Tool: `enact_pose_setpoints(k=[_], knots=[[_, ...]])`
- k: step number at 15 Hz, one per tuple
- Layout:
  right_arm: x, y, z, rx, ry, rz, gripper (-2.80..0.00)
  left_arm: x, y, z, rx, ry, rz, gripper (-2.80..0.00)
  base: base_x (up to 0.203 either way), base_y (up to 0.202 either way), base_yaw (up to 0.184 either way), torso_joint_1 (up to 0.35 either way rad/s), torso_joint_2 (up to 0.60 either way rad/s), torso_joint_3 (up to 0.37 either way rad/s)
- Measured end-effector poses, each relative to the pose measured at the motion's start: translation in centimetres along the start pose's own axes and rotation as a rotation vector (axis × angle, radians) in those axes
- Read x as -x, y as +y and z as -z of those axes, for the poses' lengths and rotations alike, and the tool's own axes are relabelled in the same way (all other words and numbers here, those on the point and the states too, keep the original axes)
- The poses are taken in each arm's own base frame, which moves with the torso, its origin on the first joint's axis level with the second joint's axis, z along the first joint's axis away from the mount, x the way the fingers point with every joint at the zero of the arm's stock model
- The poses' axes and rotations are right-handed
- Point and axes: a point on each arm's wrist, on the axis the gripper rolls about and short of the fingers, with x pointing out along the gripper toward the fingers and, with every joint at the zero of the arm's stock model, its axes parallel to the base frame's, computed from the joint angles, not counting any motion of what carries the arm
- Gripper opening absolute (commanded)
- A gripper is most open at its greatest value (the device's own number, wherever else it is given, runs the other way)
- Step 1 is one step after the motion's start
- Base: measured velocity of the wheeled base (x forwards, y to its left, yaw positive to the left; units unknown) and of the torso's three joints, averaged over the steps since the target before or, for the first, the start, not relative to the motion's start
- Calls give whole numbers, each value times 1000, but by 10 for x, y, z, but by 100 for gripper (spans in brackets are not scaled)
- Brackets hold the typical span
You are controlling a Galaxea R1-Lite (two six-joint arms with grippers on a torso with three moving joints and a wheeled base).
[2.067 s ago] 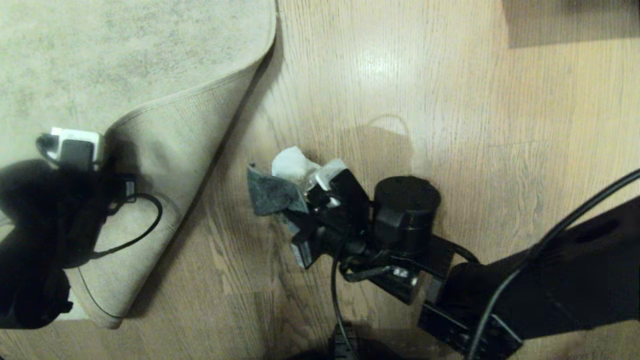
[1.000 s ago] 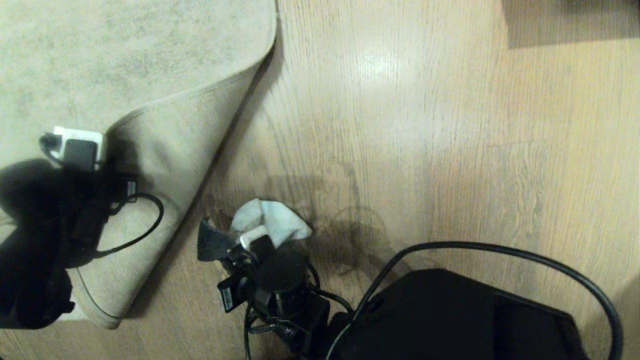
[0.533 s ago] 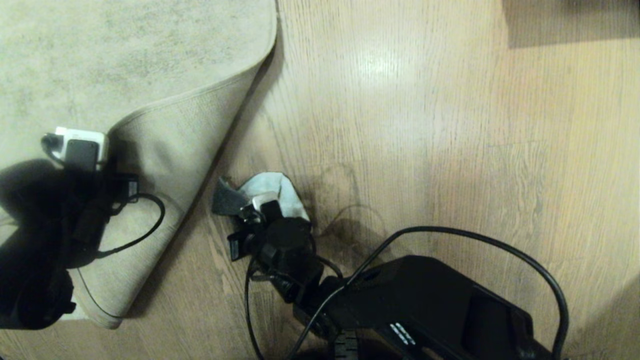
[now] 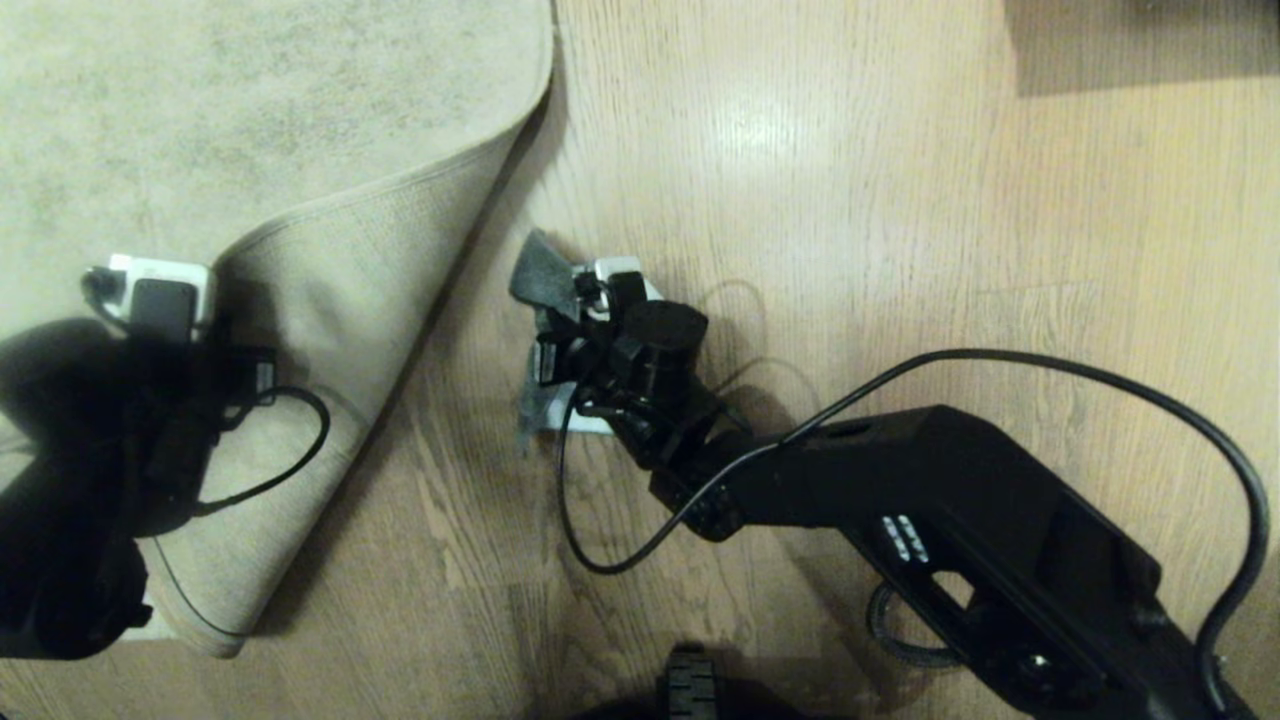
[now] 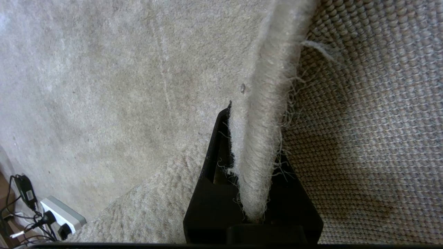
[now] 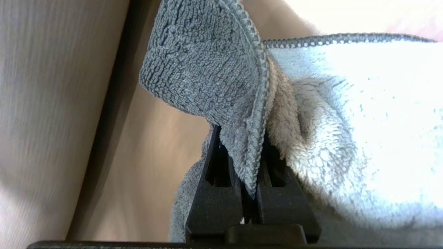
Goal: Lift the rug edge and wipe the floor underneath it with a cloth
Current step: Wipe the floor under the carpet with a rag
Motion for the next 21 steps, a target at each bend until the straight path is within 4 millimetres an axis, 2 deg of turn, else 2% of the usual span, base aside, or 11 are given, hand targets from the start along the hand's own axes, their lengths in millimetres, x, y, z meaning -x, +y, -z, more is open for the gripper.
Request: enact_pose_setpoints(k=[3,5,11,14,18,20,21], knots=[[1,-8,-24,-2,-9,19,-280,0,0,0,0,0,0,-280,0,0,0,0,0,0],[7,9,-21,-11,3,-7,-280,1,1,-1,2,-3,-2,-280,0,0,0,0,0,0],[58,107,39,-42,129,-185,-280,2,2,-4,5,-11,-6,-280,0,0,0,0,0,0],[76,132,69,-62,190,-184,-280,2,2,-4,5,-12,-6,-280,0,0,0,0,0,0],[78,139,91,-61,211,-187,-280,3,0,-2,3,-3,-2,-280,0,0,0,0,0,0],[66,134,87,-70,164,-168,-280,4,-1,-1,3,0,2,-280,0,0,0,0,0,0],[54,123,82,-68,129,-142,-280,4,-3,-1,2,1,7,-280,0,0,0,0,0,0]])
